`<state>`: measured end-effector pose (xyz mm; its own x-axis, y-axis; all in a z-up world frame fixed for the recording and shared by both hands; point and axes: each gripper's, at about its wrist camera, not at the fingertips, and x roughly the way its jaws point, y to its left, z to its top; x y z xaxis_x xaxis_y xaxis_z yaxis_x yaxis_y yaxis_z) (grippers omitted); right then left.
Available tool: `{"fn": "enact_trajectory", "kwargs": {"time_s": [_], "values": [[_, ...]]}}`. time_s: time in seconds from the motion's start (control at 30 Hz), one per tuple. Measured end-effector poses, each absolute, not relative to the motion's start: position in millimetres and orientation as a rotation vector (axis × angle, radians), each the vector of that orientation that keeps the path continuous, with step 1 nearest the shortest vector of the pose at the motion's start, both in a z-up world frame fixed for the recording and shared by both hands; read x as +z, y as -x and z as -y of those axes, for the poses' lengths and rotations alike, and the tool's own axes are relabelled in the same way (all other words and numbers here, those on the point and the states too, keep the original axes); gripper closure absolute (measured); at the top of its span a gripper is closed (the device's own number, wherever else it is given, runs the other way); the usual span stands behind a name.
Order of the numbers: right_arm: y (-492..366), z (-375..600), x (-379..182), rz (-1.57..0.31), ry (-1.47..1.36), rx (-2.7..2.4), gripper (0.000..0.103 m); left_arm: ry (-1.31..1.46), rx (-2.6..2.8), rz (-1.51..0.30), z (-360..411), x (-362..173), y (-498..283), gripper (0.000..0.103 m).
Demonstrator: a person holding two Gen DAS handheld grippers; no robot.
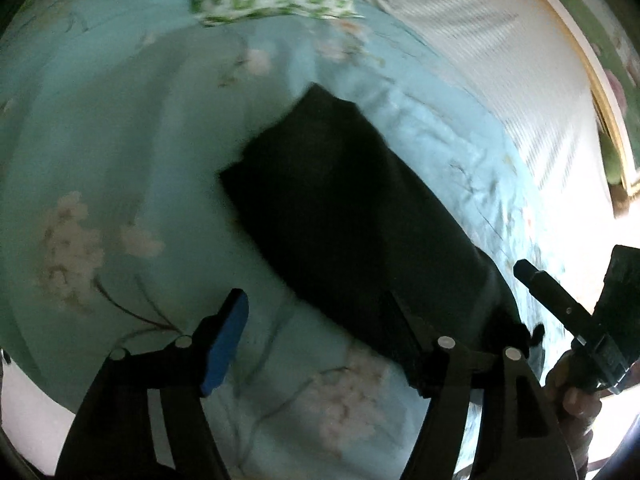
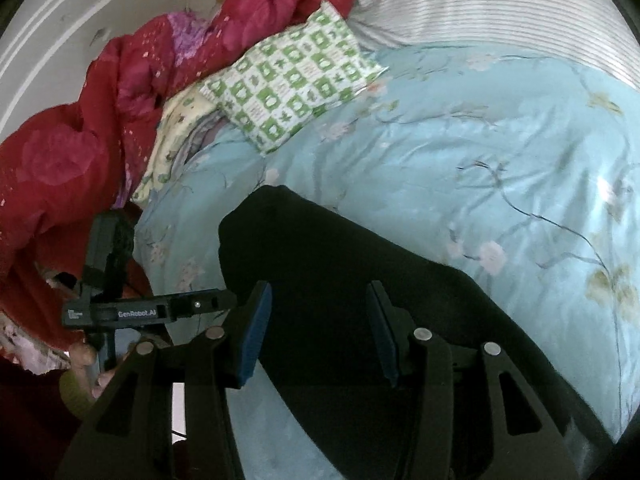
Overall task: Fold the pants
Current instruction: 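Lower the folded pants onto the sheet and lift the folded edge with both tools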
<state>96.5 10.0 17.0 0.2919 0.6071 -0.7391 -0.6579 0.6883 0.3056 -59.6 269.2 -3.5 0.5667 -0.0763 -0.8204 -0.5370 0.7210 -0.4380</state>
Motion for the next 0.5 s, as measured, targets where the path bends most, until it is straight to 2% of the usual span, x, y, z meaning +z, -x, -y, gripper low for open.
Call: {"fn": "enact_trajectory", "kwargs": {"time_s": [0.5], "values": [[-158, -93, -11, -1.065, 0.244, 0.936, 0.052, 0.803, 0.327, -0.941, -297, -21, 44, 0.032]]}}
